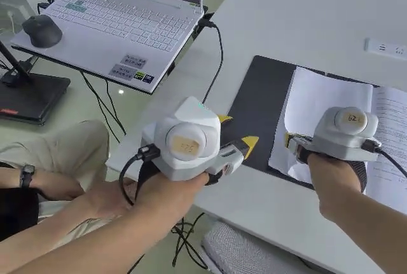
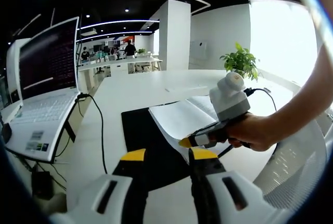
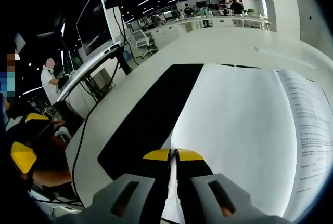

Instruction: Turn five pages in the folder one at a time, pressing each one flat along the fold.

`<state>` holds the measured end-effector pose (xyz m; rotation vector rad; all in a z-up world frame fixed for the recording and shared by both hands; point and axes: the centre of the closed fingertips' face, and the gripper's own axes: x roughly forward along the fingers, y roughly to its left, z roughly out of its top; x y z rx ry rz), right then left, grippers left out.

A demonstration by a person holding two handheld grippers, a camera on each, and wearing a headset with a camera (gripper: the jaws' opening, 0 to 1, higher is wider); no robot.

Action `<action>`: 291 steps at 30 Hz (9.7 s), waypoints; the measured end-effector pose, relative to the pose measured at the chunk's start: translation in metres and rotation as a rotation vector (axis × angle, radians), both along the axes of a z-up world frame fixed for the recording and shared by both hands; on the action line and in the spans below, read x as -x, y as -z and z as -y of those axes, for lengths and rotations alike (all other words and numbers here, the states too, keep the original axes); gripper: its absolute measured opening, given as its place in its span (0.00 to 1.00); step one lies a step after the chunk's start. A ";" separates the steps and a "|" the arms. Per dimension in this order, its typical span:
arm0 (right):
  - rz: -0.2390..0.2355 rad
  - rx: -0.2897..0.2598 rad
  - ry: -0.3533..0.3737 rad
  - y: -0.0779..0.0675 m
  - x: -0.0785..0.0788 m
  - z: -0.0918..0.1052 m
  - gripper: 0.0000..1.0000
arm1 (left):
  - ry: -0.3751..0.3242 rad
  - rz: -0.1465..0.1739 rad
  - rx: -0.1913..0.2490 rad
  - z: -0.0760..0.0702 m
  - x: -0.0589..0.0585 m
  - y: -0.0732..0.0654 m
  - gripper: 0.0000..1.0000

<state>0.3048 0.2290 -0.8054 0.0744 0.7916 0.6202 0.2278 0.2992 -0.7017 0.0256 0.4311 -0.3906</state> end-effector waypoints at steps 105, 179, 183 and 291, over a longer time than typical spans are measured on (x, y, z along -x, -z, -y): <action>0.171 -0.391 0.055 -0.108 -0.054 0.196 0.20 | 0.278 -0.106 -0.095 0.105 -0.039 0.108 0.19; 0.232 -0.170 -0.370 0.004 -0.197 0.131 0.16 | 0.258 -0.111 -0.096 0.105 -0.039 0.106 0.19; 0.236 -0.162 -0.407 0.005 -0.184 0.132 0.16 | 0.259 -0.112 -0.097 0.105 -0.039 0.107 0.19; 0.345 -0.415 -0.175 -0.137 0.076 0.221 0.11 | 0.274 -0.097 -0.006 0.102 -0.019 0.051 0.32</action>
